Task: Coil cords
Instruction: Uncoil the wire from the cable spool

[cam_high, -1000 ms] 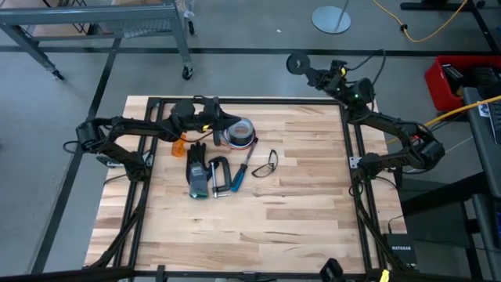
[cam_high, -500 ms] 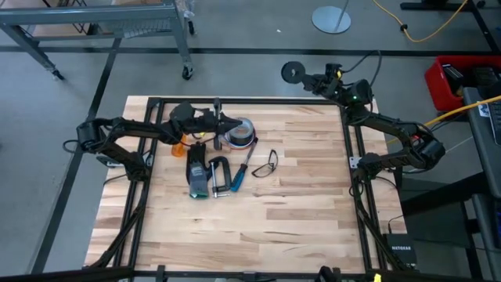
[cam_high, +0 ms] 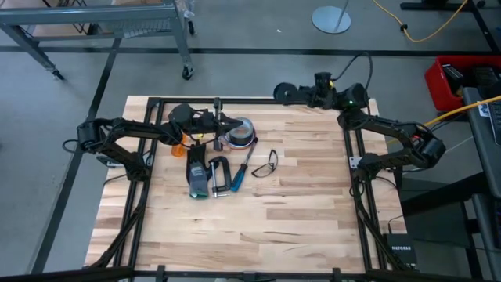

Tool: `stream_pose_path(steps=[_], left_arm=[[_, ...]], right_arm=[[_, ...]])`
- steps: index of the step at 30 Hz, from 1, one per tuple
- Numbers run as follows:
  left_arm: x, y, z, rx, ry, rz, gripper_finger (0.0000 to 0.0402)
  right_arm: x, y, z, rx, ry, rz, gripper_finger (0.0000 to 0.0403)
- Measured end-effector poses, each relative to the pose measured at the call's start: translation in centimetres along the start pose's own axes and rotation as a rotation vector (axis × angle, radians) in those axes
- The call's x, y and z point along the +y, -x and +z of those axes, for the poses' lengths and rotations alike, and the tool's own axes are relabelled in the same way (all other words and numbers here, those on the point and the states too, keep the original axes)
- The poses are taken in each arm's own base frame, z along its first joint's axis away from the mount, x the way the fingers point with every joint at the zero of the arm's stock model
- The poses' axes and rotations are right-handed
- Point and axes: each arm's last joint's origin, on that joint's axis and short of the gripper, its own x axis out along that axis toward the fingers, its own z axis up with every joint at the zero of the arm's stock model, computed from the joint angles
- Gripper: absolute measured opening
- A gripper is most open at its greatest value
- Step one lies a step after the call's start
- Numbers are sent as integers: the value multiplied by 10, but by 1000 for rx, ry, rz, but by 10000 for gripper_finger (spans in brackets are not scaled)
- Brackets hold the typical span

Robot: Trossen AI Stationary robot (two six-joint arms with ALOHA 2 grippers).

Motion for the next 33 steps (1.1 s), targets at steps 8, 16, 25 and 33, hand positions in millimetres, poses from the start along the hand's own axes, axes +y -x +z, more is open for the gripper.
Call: stream_pose_path(steps=[8, 16, 25, 33], left_arm=[[-6, -2, 1, -5, 61, -15, 101], [-30, -9, 7, -44, -57, -94, 142], [-43, -13, 10, -33, -230, -19, 143], [-43, -13, 10, -27, -223, -7, 143]], right_arm=[[6, -8, -14, 207, 122, 115, 1], [4, -10, -18, 244, 365, 157, 1], [-18, -11, -37, 342, 578, 59, 1], [-14, -24, -54, 350, 865, 88, 1]])
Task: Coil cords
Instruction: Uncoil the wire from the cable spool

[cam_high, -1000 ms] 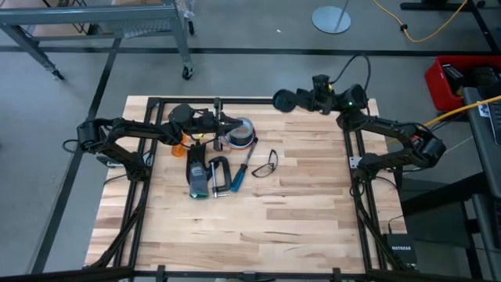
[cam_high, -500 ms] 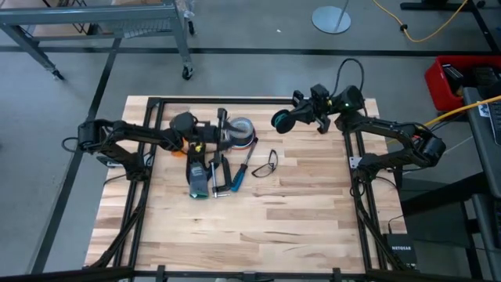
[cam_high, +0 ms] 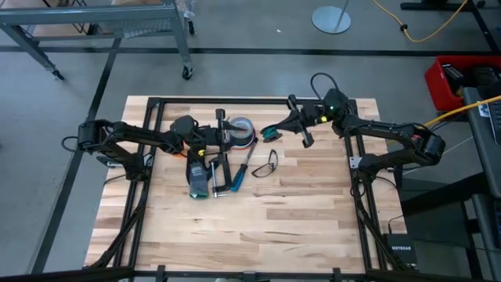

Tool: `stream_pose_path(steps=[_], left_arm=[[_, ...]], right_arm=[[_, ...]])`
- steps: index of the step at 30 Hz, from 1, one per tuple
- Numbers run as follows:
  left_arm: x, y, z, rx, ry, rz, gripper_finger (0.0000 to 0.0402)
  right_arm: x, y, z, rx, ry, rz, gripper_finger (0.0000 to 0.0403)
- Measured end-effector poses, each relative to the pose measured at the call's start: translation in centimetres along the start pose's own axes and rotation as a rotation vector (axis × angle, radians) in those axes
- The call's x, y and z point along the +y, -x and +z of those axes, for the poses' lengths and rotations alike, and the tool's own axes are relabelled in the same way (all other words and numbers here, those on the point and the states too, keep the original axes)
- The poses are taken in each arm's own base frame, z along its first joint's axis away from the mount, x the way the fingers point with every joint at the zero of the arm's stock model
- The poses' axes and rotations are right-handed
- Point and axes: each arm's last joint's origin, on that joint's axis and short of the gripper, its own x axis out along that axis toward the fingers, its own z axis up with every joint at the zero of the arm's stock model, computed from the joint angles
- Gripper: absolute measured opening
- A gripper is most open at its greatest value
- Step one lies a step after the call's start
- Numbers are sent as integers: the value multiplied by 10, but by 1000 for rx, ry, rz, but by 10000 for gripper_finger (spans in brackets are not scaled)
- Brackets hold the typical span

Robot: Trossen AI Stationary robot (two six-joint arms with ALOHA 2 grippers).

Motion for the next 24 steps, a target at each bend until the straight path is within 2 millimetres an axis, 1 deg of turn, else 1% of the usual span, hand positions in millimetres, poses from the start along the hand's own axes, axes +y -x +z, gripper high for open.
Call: stream_pose_path(steps=[6, 10, 14, 17, 24], left_arm=[[-6, -1, 3, -10, -25, -17, 143], [-10, -2, 4, -17, -60, -33, 143], [-11, -2, 4, -13, -76, -36, 142], [-11, -2, 4, -12, -89, -37, 128], [-19, -3, 6, -10, -80, -70, 78]], right_arm=[[8, -12, -3, 28, 126, -75, 1], [14, -18, -3, 29, 228, -66, 1], [20, -24, -2, 24, 264, -51, 1], [23, -27, -2, 21, 263, -40, 1], [24, -29, -2, 33, 280, -106, 1]])
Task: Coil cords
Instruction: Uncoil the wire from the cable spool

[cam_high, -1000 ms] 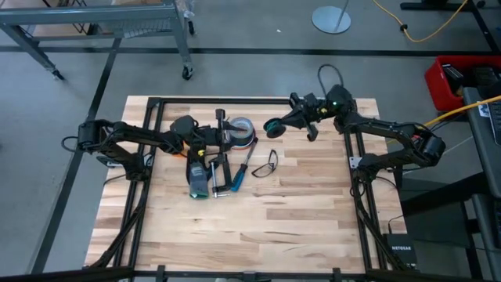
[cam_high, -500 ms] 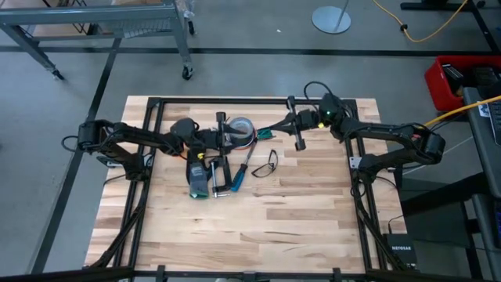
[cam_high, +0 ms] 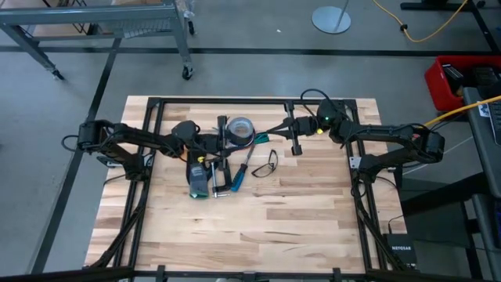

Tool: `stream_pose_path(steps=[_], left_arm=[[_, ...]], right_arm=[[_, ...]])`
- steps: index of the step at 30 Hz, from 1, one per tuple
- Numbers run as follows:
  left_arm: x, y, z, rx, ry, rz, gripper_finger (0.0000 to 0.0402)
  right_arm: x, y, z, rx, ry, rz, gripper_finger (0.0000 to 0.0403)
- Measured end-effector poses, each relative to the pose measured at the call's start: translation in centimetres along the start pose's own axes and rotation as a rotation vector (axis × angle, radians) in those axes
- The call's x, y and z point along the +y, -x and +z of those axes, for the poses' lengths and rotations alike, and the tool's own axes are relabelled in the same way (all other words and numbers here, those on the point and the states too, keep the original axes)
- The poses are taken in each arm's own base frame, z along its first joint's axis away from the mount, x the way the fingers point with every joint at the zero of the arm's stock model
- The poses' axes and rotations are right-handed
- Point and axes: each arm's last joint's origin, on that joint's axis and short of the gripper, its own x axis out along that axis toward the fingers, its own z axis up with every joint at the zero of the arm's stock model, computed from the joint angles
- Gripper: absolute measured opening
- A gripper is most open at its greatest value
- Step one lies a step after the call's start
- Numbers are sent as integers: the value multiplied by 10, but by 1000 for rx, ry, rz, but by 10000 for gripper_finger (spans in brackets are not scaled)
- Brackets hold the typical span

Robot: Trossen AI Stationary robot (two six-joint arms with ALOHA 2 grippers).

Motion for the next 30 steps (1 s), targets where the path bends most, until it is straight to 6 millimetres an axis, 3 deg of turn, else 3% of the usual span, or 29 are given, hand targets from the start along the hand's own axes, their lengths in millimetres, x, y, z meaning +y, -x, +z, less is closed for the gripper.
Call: stream_pose_path(steps=[10, 20, 30], left_arm=[[-1, -2, 3, -8, 6, -7, 51], [2, -15, 7, 59, 88, -49, 77], [1, -15, 9, 67, 40, -27, 86]], right_arm=[[4, -3, 2, -10, 4, 20, 1], [9, -7, 3, -18, 7, 22, 1], [9, -7, 3, -20, 6, 21, 1]])
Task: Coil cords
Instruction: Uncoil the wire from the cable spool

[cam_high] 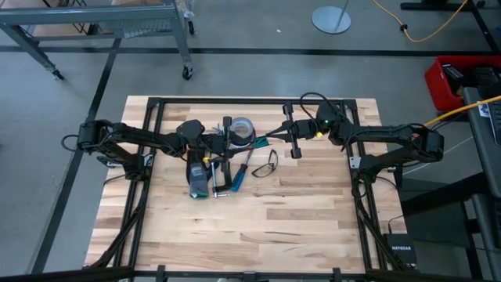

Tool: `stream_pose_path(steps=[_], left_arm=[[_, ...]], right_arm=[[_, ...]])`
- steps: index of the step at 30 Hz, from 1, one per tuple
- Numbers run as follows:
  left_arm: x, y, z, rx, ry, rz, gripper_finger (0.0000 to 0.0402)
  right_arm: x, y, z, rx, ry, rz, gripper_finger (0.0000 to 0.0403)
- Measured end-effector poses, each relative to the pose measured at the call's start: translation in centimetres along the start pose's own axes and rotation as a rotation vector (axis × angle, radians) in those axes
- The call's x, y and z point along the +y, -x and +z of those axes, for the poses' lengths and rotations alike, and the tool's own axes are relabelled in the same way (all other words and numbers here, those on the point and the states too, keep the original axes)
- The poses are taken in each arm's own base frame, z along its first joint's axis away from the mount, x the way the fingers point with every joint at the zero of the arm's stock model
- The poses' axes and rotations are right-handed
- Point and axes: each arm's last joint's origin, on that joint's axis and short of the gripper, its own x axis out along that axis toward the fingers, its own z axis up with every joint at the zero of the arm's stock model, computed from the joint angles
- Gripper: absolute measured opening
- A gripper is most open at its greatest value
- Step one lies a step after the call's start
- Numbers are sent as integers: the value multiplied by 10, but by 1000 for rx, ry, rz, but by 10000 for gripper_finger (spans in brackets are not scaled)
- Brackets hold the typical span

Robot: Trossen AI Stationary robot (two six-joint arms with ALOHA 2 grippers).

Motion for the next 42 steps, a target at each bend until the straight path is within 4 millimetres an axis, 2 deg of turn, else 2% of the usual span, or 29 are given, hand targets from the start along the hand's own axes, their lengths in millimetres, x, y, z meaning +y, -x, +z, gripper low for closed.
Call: stream_pose_path(steps=[23, 27, 32, 36, 42], left_arm=[[1, 0, 1, 1, -50, 40, 84], [1, 0, 1, -1, -50, 41, 63], [1, 0, 1, 1, -50, 45, 11], [2, 0, 1, 9, -48, 63, 7], [4, 0, -2, 77, -43, 137, 3]], right_arm=[[8, -9, -4, 18, -16, -11, 1], [8, -10, -4, 19, -19, -9, 1], [9, -10, -4, 20, -25, -4, 1], [8, -10, -4, 15, -20, -13, 1], [3, -3, -3, 82, -33, -119, 1]])
